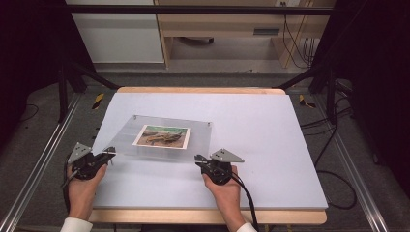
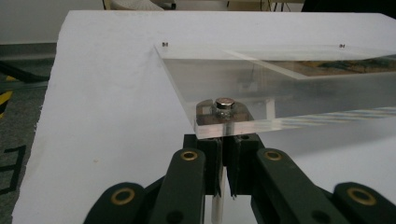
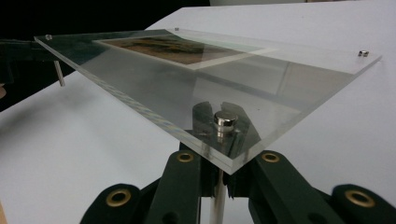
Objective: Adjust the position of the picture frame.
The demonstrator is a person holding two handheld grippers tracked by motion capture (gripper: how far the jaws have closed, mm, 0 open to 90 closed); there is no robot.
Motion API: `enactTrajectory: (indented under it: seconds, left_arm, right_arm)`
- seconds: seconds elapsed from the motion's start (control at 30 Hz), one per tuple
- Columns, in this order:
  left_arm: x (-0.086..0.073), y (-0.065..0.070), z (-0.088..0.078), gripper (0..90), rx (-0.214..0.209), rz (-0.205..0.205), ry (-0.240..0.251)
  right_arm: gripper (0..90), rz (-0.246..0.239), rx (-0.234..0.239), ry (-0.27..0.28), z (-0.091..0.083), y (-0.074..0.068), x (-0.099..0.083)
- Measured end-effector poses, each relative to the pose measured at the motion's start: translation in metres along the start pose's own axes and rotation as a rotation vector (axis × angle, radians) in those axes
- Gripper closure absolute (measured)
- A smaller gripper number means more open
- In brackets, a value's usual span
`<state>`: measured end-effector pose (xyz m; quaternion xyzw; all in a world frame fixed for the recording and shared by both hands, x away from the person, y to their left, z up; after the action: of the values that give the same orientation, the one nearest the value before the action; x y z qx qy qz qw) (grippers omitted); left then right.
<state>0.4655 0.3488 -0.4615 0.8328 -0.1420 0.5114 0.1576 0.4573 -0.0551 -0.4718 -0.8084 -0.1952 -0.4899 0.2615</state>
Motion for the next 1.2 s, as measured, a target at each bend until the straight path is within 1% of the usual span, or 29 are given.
enactTrajectory:
  seconds: [0.07, 0.13, 0.17, 0.23, 0.27, 0.3, 0.33, 0.37, 0.4, 0.43, 0.5, 0.57, 0.63, 0.67, 0.7, 0.73, 0.77, 0.8, 0.83, 0.87, 0.93, 1.03, 1.13, 1.17, 1.2]
  left_arm:
    - [0.000, -0.001, 0.001, 83.3, -0.006, -0.001, -0.005]
    - [0.000, -0.003, 0.004, 76.8, -0.005, 0.000, -0.011]
    - [0.000, -0.003, 0.006, 75.3, -0.006, -0.003, -0.011]
    - [0.001, -0.005, 0.007, 77.6, -0.016, -0.004, -0.005]
    - [0.002, -0.005, 0.007, 80.7, -0.033, -0.009, -0.001]
    - [0.003, -0.004, 0.006, 83.5, -0.031, -0.011, 0.003]
    - [0.004, -0.004, 0.005, 83.8, -0.033, -0.013, 0.003]
    - [0.005, -0.003, 0.004, 83.9, -0.045, -0.019, 0.009]
    - [0.006, -0.001, 0.002, 84.0, -0.047, -0.019, 0.013]
    - [0.008, 0.002, 0.001, 84.1, -0.047, -0.023, 0.020]
    - [0.013, 0.008, -0.004, 84.1, -0.055, -0.024, 0.039]
    - [0.018, 0.017, -0.008, 84.2, -0.048, -0.009, 0.039]
    - [0.022, 0.025, -0.011, 84.1, -0.050, -0.010, 0.040]
    - [0.023, 0.028, -0.011, 84.2, -0.050, -0.012, 0.038]
    - [0.025, 0.036, -0.012, 84.1, -0.055, -0.011, 0.037]
    - [0.025, 0.036, -0.012, 84.1, -0.055, -0.011, 0.037]
    - [0.026, 0.039, -0.012, 84.1, -0.059, -0.015, 0.036]
    - [0.027, 0.041, -0.012, 84.1, -0.061, -0.016, 0.036]
    - [0.028, 0.046, -0.012, 84.1, -0.063, -0.016, 0.041]
    - [0.030, 0.050, -0.011, 84.1, -0.066, -0.013, 0.047]
    - [0.034, 0.057, -0.009, 84.1, -0.073, -0.011, 0.057]
    - [0.043, 0.072, -0.004, 84.1, -0.077, 0.004, 0.077]
    - [0.049, 0.086, 0.002, 84.1, -0.083, 0.017, 0.088]
    - [0.051, 0.090, 0.005, 84.0, -0.085, 0.019, 0.090]
    - [0.052, 0.094, 0.008, 84.0, -0.086, 0.021, 0.091]
  right_arm:
    - [84.7, 0.000, 0.001, -0.007, 0.000, 0.000, 0.000]
    - [84.7, -0.004, 0.004, -0.012, 0.000, 0.001, 0.000]
    - [84.7, -0.003, 0.005, -0.016, 0.000, 0.001, 0.000]
    - [84.7, 0.000, 0.004, -0.022, 0.000, 0.001, 0.000]
    - [84.6, 0.001, 0.003, -0.023, 0.000, 0.000, 0.001]
    - [84.6, 0.002, 0.001, -0.022, 0.000, 0.000, 0.001]
    - [84.6, 0.001, -0.002, -0.024, 0.000, 0.000, 0.002]
    - [84.6, 0.000, -0.006, -0.024, -0.001, 0.000, 0.003]
    - [84.6, -0.008, -0.019, -0.024, -0.002, 0.000, 0.005]
    - [84.5, -0.006, -0.027, -0.022, -0.003, 0.000, 0.007]
    - [83.9, -0.015, -0.049, -0.016, -0.008, 0.001, 0.012]
    - [83.2, -0.035, -0.066, -0.003, -0.015, 0.003, 0.020]
    - [82.8, -0.041, -0.083, 0.004, -0.022, 0.006, 0.027]
    - [82.8, -0.040, -0.086, 0.003, -0.025, 0.008, 0.029]
    - [83.0, -0.038, -0.088, 0.001, -0.030, 0.013, 0.031]
    - [83.0, -0.038, -0.088, 0.001, -0.030, 0.013, 0.031]
    - [83.2, -0.030, -0.090, 0.004, -0.035, 0.018, 0.034]
    - [83.2, -0.030, -0.090, 0.004, -0.035, 0.018, 0.034]
    - [83.2, -0.028, -0.099, 0.009, -0.041, 0.022, 0.037]
    - [83.2, -0.028, -0.099, 0.009, -0.041, 0.022, 0.037]
    - [83.2, -0.033, -0.106, 0.016, -0.047, 0.027, 0.040]
    - [83.2, -0.045, -0.122, 0.028, -0.059, 0.035, 0.045]
    - [83.1, -0.048, -0.131, 0.039, -0.071, 0.047, 0.048]
    - [83.0, -0.049, -0.133, 0.041, -0.078, 0.055, 0.050]
    - [83.0, -0.049, -0.133, 0.041, -0.078, 0.055, 0.050]
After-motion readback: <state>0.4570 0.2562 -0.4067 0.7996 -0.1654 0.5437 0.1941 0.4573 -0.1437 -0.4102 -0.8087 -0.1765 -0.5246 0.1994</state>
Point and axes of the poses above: each handheld gripper's, and its own axes: z roughly forward along the jaws, x roughly out of its top, y roughly to its right, the point moved 1 cm from there along z, roughly forward along the jaws, and after that the axes turned 2 degrees about -x, right-handed, at the moved point
